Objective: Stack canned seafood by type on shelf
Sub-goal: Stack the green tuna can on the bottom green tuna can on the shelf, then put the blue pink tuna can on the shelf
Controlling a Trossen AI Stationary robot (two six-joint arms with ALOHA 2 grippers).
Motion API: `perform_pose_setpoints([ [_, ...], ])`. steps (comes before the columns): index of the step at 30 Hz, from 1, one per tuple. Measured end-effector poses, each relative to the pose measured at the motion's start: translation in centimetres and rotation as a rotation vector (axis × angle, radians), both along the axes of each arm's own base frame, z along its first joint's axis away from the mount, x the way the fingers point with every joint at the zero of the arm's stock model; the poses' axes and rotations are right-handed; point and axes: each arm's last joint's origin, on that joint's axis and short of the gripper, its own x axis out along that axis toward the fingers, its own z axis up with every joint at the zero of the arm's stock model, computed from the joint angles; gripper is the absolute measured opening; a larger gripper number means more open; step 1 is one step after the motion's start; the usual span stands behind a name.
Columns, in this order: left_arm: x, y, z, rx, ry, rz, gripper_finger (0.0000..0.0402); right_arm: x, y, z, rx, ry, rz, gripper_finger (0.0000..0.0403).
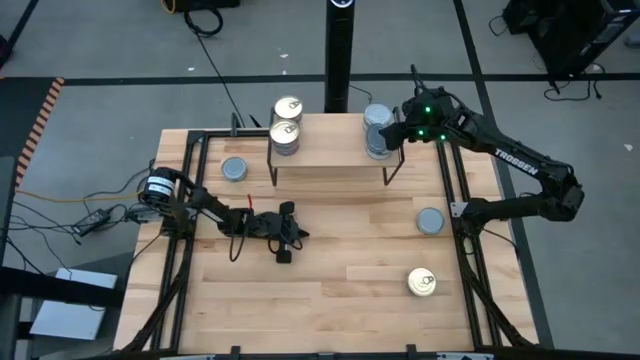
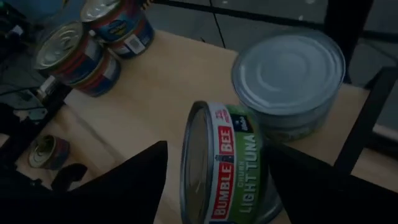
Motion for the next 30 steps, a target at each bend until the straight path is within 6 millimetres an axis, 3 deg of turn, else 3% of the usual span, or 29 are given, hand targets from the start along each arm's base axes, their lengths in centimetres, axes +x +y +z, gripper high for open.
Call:
perform_pose_setpoints([
  [9,0.0,0.0,0.0,-0.004,-0.001,0.003,0.0004,-0.4,0.1,-0.6,-0.042,0.16,-0.051,0.0257],
  [22,0.0,0.0,0.0,-0.004,-0.002,0.002,0.0004,0.1,0.5,-0.7,-0.094,0.201,0.024,0.0184],
  [30,0.0,0.0,0.0,-0.002,-0.002,0.001,0.0004,1.8,3.1,-0.7,-0.209,0.27,0.211,0.0085],
])
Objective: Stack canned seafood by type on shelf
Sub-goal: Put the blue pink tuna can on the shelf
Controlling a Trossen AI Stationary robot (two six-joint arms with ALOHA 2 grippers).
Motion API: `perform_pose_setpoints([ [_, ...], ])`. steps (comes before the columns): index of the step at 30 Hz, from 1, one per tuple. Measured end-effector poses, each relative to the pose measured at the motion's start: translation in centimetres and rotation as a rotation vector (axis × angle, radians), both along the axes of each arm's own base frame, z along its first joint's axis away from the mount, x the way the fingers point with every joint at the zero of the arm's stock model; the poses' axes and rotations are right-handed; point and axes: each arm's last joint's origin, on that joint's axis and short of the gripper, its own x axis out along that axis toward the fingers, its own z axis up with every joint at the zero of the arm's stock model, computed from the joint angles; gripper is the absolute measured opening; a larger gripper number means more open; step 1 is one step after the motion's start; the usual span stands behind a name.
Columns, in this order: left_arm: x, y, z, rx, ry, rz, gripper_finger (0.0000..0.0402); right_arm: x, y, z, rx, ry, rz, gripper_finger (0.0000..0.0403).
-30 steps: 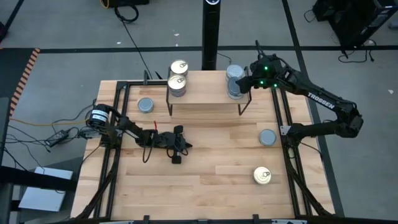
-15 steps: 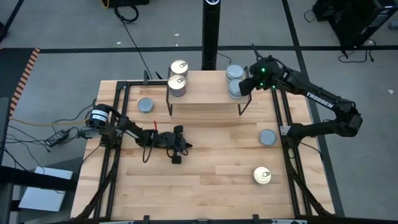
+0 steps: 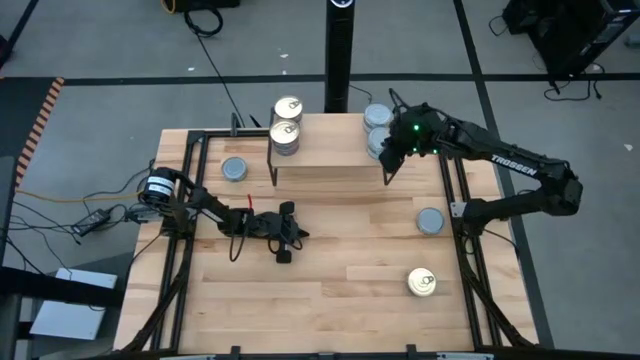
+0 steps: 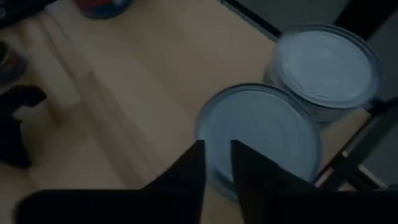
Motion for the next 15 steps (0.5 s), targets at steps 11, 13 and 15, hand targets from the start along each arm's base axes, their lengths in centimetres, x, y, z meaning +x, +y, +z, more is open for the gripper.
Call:
perform_pose_setpoints([
  [11,-0.1,-0.9,0.0,0.062,-0.001,-0.069,0.0004,2.3,5.6,0.0,-0.162,0.072,0.165,0.001],
  [13,-0.1,-1.2,0.0,0.071,0.0,-0.082,0.0004,2.7,6.9,-0.4,-0.197,0.069,0.19,0.0006],
  [15,-0.1,-1.4,0.1,0.073,-0.004,-0.091,0.0004,3.1,7.9,-1.3,-0.219,0.064,0.21,0.0008],
])
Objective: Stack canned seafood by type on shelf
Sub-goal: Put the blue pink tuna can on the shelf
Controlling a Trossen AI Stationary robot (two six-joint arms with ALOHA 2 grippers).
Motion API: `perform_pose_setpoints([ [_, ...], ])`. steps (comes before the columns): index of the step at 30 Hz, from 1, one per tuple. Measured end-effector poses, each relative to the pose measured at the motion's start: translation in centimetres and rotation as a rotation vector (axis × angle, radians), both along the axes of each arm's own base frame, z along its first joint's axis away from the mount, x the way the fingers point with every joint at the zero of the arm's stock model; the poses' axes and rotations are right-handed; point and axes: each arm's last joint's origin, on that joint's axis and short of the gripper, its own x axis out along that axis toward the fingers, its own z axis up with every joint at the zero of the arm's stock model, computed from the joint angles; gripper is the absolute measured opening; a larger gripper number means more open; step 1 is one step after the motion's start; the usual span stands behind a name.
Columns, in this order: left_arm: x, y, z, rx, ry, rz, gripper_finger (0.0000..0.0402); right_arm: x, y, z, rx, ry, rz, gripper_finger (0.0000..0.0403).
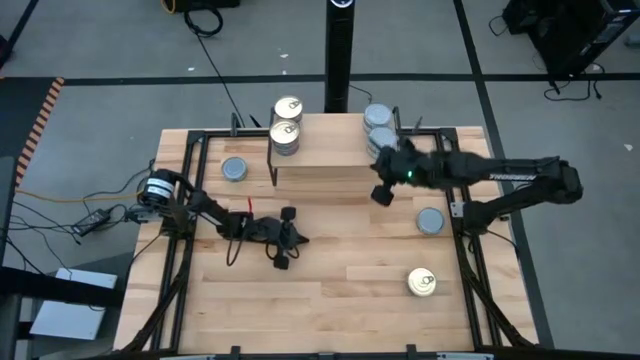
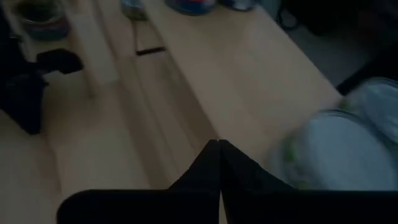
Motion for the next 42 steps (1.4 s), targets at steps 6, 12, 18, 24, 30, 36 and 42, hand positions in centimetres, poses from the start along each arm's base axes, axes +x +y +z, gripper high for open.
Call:
perform_pose_setpoints([
  [6,0.1,-0.3,0.3,-0.004,-0.032,-0.01,0.0004,1.0,2.6,-4.1,-0.009,-0.095,0.091,0.0011],
  [12,0.1,-0.3,0.3,-0.008,-0.037,-0.01,0.0004,1.1,4.7,-7.3,0.027,-0.238,0.157,0.0014],
  [18,0.0,-0.9,0.3,-0.014,-0.036,-0.028,0.0004,1.1,5.7,-8.2,0.144,-0.35,0.209,0.0033],
  [24,0.0,-1.0,0.4,-0.012,-0.041,-0.033,0.0004,1.1,5.8,-8.1,0.19,-0.376,0.232,0.0031],
  [30,0.0,-1.0,0.4,-0.011,-0.043,-0.033,0.0004,1.1,6.1,-8.1,0.151,-0.355,0.269,0.0007],
  [36,0.0,-1.0,0.4,-0.011,-0.042,-0.033,0.0004,1.1,7.1,-7.8,0.144,-0.352,0.321,0.0007],
  [42,0.0,-1.0,0.4,-0.01,-0.042,-0.034,0.0004,0.8,8.1,-8.1,0.168,-0.328,0.35,0.0005],
])
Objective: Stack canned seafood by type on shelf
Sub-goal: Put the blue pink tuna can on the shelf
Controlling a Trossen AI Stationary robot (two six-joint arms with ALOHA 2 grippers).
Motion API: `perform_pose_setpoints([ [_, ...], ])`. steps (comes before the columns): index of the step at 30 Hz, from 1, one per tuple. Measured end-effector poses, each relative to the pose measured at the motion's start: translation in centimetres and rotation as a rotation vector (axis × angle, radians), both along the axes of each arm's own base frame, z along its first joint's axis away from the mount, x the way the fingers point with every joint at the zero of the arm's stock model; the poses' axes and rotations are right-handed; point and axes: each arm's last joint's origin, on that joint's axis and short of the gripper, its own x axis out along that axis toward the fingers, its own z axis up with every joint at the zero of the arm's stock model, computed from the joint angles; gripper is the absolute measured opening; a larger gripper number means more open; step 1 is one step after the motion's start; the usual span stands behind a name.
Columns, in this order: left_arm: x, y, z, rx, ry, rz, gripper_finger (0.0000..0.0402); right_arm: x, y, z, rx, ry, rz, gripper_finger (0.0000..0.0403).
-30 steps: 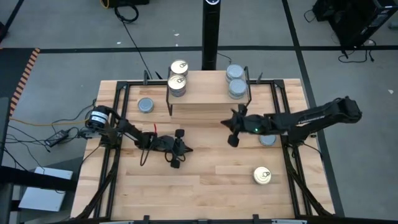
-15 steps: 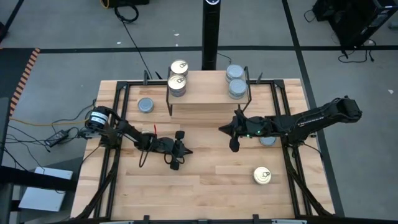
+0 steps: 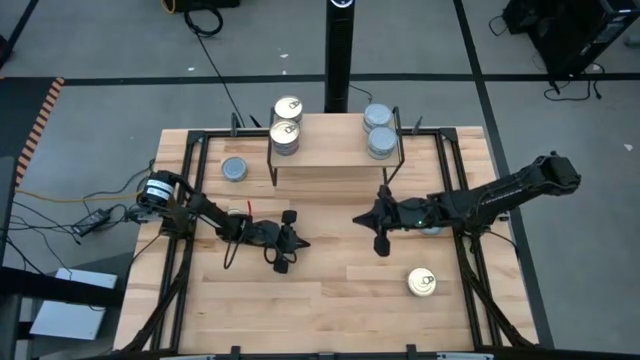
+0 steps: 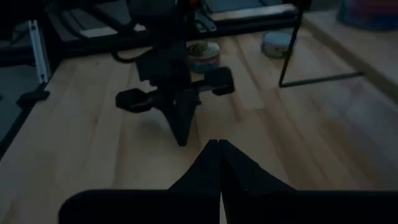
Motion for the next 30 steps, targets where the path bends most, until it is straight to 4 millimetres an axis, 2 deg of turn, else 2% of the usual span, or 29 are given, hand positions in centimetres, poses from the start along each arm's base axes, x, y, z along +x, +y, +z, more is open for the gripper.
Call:
perform_pose_setpoints([
  [17,0.1,0.0,0.1,0.022,-0.006,-0.011,0.0004,-1.0,2.4,-0.8,0.126,0.08,0.028,0.0004],
  [24,0.7,-0.1,0.6,0.02,-0.029,-0.013,0.0004,-1.5,3.3,-1.1,0.181,0.12,0.029,0.0004],
  [30,1.0,-0.2,0.8,0.048,-0.041,-0.048,0.0004,-1.3,4.3,0.8,0.146,0.112,0.064,0.0004],
])
